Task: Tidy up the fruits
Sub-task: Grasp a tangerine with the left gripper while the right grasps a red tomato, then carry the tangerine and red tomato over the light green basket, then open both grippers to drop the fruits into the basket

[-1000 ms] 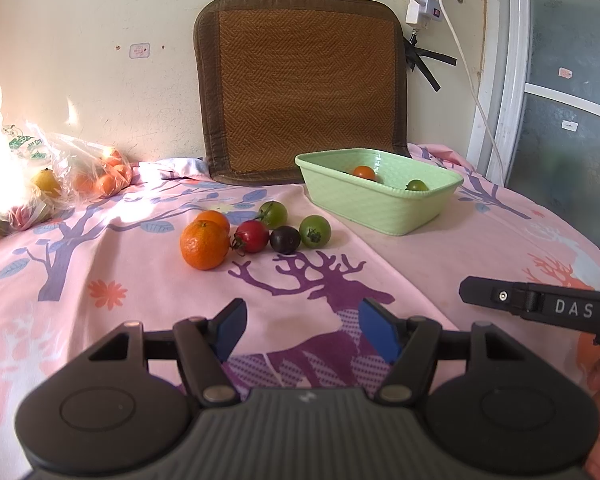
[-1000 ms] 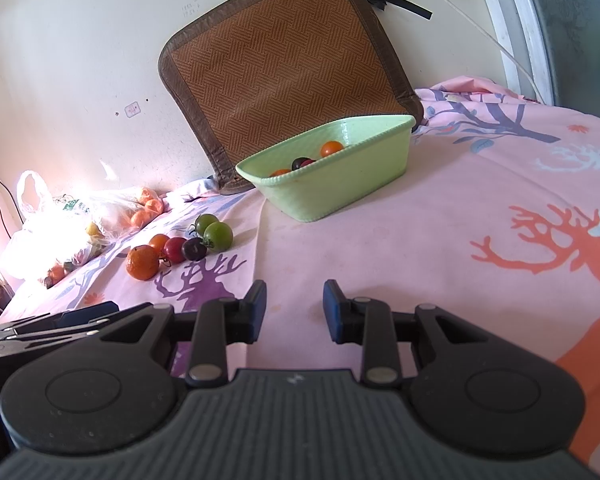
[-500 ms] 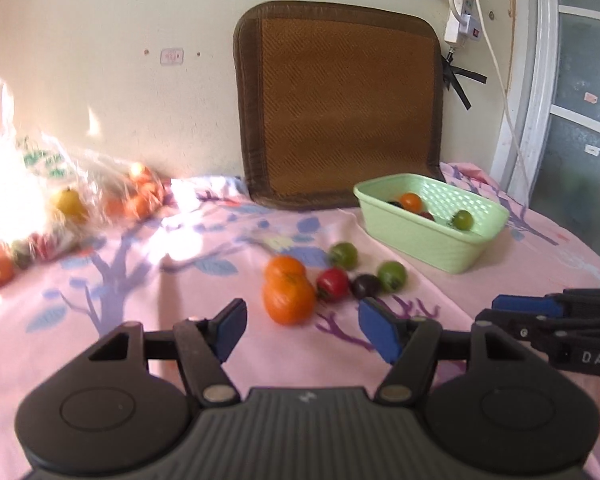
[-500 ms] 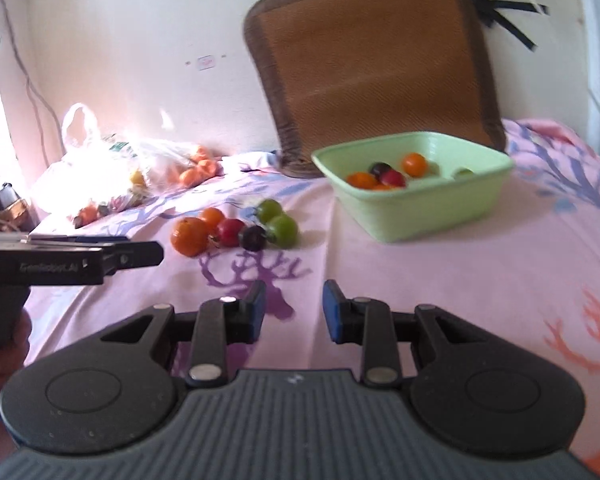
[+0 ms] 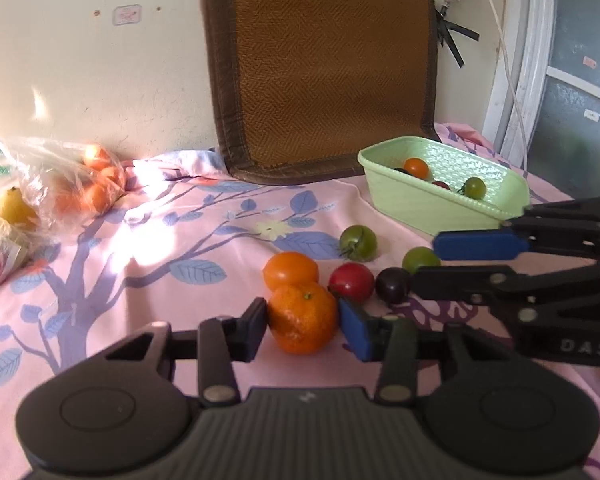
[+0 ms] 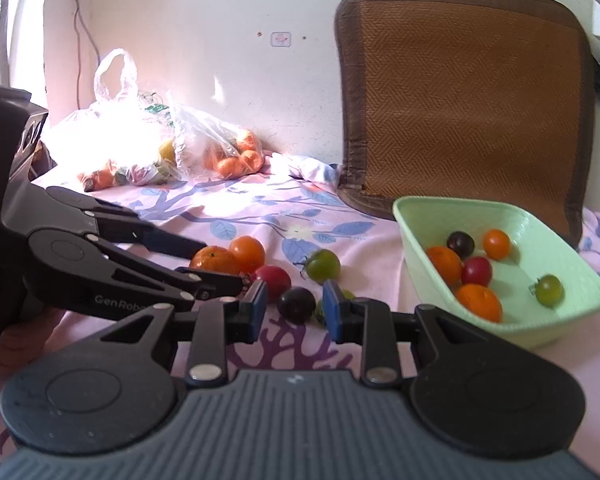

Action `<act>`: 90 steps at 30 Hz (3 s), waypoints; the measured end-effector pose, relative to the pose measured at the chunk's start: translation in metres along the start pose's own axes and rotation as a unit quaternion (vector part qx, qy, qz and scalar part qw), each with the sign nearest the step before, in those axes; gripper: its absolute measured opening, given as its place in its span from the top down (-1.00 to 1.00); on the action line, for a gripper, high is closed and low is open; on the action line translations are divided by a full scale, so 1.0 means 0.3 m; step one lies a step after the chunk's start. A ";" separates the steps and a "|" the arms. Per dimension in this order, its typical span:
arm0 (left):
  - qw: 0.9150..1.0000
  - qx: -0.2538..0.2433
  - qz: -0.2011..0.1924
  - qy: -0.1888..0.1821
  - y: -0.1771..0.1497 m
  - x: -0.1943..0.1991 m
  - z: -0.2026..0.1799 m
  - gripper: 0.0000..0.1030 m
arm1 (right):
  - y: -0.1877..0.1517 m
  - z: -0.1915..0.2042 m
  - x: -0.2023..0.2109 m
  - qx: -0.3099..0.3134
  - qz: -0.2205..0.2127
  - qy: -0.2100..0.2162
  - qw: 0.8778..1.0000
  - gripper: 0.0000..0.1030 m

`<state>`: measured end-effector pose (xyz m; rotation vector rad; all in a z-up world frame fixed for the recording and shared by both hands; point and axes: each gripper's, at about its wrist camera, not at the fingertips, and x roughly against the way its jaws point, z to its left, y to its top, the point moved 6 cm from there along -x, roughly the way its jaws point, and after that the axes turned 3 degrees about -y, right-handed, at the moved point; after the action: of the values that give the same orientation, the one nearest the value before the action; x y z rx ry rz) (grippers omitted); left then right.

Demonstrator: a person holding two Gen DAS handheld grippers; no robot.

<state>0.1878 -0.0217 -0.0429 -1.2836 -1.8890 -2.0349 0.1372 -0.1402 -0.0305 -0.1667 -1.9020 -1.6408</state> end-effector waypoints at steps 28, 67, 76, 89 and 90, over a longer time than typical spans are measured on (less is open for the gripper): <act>0.995 -0.006 -0.003 -0.098 -0.084 0.136 -0.355 0.22 | -0.183 -0.095 0.268 -0.024 -0.013 -0.059 0.998 0.38; 0.992 0.049 0.006 -0.120 0.407 -0.307 -0.420 0.15 | -0.082 -0.588 0.102 -0.102 -0.082 -0.157 0.979 0.32; 0.991 0.083 -0.105 -0.016 0.317 0.157 -0.150 0.15 | -0.058 -0.525 0.296 -0.157 -0.157 -0.119 0.968 0.32; 0.998 0.050 -0.027 0.013 -0.020 0.086 -0.148 0.15 | -0.138 -0.225 0.194 -0.182 -0.041 -0.014 0.982 0.33; 0.999 0.045 -0.024 0.010 -0.035 0.078 -0.153 0.15 | -0.139 -0.222 0.184 -0.187 -0.035 -0.012 0.982 0.33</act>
<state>0.1437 -0.0476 -0.0318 -1.2045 -1.9959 -1.9527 0.0974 -0.2273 -0.0347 -0.2750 -1.6139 -2.0427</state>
